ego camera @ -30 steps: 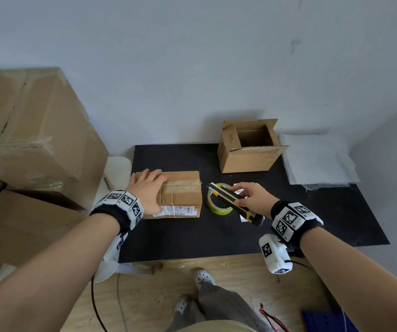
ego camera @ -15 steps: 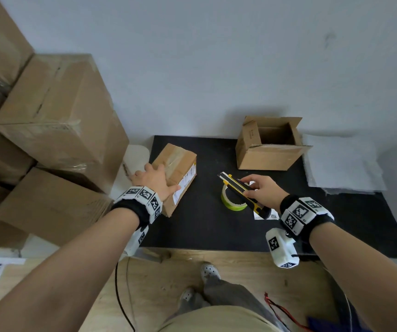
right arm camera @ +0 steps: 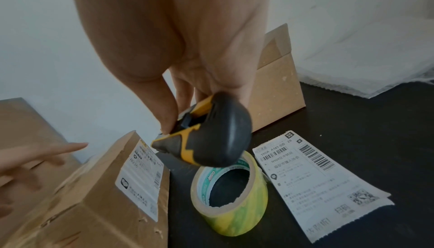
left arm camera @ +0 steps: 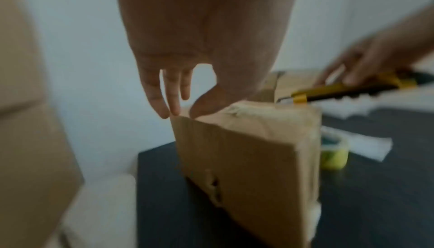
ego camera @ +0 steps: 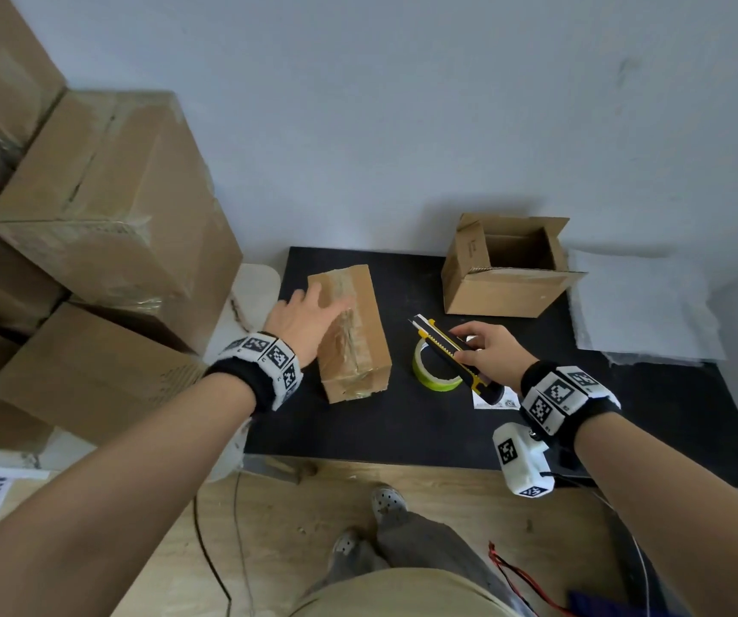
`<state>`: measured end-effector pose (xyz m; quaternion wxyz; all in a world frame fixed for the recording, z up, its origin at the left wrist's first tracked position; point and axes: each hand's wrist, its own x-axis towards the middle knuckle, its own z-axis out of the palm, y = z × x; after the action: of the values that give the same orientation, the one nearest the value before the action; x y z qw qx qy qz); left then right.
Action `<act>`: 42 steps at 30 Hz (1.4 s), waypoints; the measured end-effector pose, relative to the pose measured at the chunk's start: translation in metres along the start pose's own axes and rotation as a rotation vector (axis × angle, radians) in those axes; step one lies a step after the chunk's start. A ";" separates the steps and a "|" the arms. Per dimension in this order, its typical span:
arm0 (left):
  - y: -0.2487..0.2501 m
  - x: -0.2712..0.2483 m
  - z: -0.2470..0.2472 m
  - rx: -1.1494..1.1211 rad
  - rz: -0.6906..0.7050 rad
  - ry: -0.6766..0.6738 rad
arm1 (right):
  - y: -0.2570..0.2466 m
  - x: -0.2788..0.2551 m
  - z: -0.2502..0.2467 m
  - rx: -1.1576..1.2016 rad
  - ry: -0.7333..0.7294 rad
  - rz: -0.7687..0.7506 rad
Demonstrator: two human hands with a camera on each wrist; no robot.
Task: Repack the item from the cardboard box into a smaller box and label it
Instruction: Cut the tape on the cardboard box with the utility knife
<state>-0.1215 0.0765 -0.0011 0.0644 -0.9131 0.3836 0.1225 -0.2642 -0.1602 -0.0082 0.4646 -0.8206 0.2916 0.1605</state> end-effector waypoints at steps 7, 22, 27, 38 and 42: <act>0.001 0.028 -0.001 0.438 0.427 -0.142 | 0.005 0.003 0.000 0.024 -0.006 0.017; 0.007 0.046 -0.012 0.134 0.112 -0.287 | 0.002 0.006 -0.016 0.088 0.009 -0.010; 0.006 0.041 -0.008 -0.041 0.031 -0.266 | -0.002 0.009 -0.016 0.085 -0.041 -0.017; 0.001 0.036 0.000 -0.152 -0.026 -0.155 | -0.005 0.013 -0.015 0.187 -0.165 -0.057; -0.001 0.036 0.004 -0.181 -0.023 -0.149 | -0.006 0.014 -0.014 0.184 -0.179 -0.062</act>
<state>-0.0969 0.0538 -0.0144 0.0113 -0.9079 0.3545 0.2235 -0.2495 -0.1747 -0.0046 0.5670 -0.7654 0.2370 0.1910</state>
